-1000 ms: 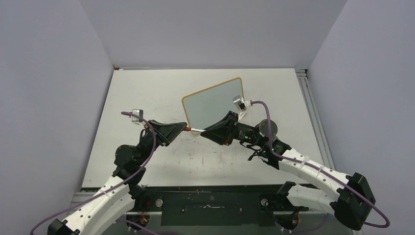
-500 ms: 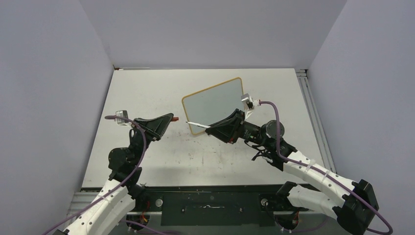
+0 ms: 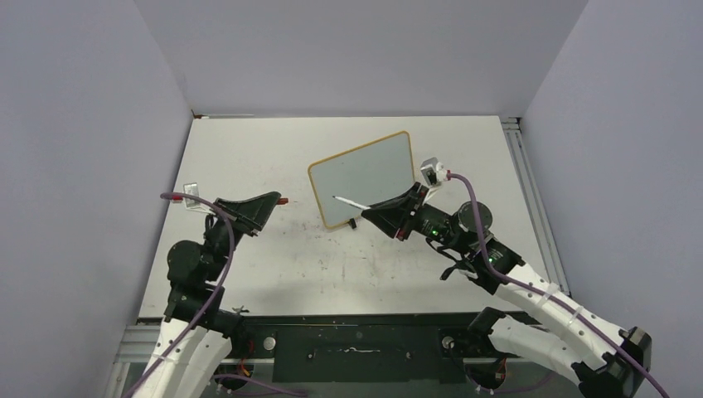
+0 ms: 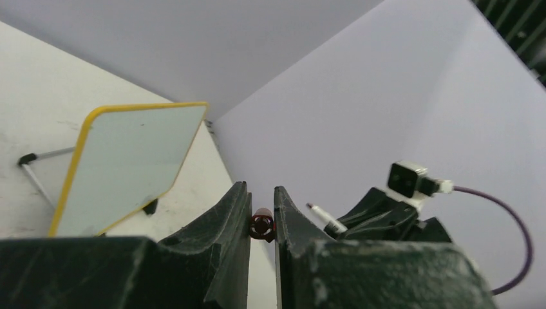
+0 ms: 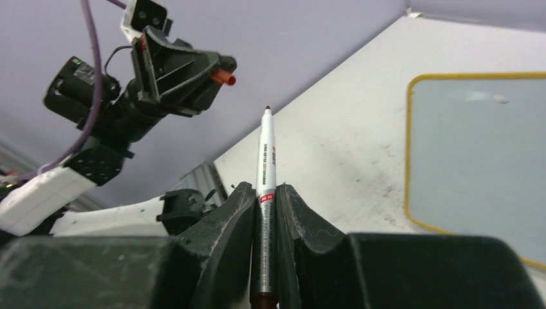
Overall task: Write a sentence on the whiteboard
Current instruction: Place the pen cap at the center of the board.
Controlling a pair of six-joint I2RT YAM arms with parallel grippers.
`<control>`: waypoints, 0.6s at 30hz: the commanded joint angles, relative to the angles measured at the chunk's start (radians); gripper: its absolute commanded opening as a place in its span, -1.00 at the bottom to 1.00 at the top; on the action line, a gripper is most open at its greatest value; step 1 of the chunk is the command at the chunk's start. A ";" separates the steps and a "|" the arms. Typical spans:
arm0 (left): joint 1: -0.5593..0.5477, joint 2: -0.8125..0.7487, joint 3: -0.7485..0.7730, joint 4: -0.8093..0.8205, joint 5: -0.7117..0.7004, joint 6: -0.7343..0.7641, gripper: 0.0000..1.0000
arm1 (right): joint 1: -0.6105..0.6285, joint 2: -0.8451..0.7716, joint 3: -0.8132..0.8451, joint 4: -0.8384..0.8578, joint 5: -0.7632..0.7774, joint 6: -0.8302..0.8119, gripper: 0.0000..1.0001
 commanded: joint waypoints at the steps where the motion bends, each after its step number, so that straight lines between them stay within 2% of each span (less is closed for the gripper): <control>1: 0.018 0.036 0.147 -0.480 0.049 0.282 -1.00 | -0.008 -0.094 0.106 -0.209 0.200 -0.188 -0.89; 5: 0.017 0.157 0.197 -0.686 0.052 0.425 -1.00 | -0.005 -0.139 0.134 -0.324 0.309 -0.264 -0.89; 7: 0.015 0.200 0.183 -0.711 0.048 0.456 -1.00 | -0.005 -0.160 0.130 -0.362 0.343 -0.284 -0.89; 13: 0.000 0.328 0.093 -0.622 0.058 0.422 -1.00 | -0.003 -0.181 0.122 -0.401 0.348 -0.295 -0.89; 18: -0.060 0.443 0.062 -0.526 0.044 0.383 -1.00 | -0.003 -0.196 0.105 -0.406 0.337 -0.278 -0.89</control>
